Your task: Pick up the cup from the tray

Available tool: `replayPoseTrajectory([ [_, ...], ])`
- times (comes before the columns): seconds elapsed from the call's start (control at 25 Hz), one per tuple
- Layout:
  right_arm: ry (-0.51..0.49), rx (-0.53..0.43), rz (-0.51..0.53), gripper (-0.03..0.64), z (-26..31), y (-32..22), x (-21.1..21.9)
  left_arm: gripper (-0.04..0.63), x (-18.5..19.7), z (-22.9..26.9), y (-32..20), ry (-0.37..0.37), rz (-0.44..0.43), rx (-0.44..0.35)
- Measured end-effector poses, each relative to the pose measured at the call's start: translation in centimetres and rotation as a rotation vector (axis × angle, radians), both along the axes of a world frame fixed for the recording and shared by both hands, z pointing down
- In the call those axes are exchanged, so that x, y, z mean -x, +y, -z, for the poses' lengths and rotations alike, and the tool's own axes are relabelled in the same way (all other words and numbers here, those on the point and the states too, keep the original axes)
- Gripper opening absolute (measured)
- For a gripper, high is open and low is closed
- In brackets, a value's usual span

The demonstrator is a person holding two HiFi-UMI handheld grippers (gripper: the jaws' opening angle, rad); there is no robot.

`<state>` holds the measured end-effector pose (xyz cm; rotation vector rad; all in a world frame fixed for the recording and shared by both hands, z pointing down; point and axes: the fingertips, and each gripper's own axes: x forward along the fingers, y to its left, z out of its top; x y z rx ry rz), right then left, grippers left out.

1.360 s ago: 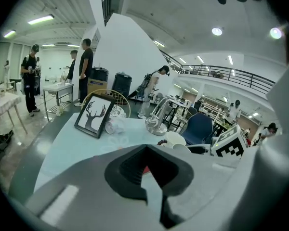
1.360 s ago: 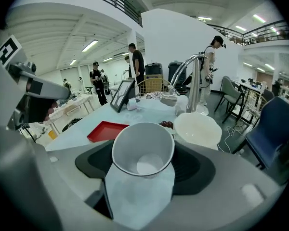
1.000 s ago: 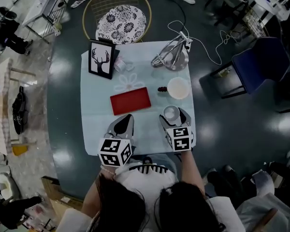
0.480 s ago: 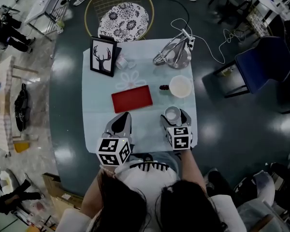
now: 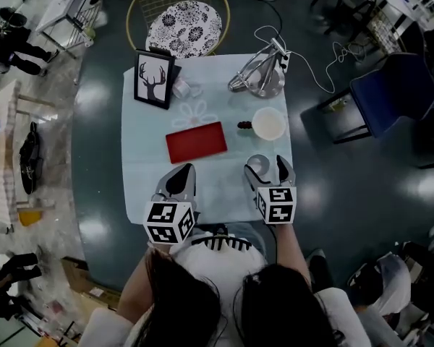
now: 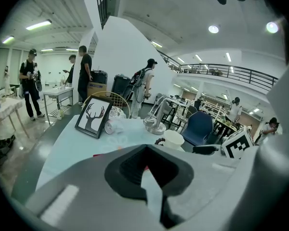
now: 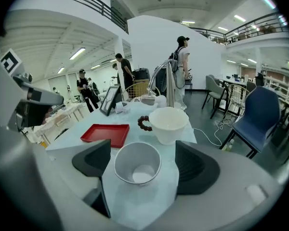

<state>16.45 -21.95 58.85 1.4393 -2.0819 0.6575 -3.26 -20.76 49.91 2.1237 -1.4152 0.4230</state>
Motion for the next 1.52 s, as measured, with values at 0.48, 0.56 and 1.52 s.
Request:
replayPoseTrajectory([
  [0.48, -0.101, -0.177, 0.006, 0.298, 9.6, 0.1, 2.0, 0.000, 0.4, 1.1, 2.1, 0.037, -0.007, -0.028],
  [0.56, -0.107, -0.176, -0.020, 0.205, 10.4, 0.3, 2.2, 0.001, 0.7, 1.2, 2.7, 0.049, -0.007, -0.034],
  [1.52, -0.049, -0.341, -0.186, 0.023, 16.8, 19.5, 10.1, 0.000, 7.8, 6.5, 21.8, 0.152, -0.082, -0.196],
])
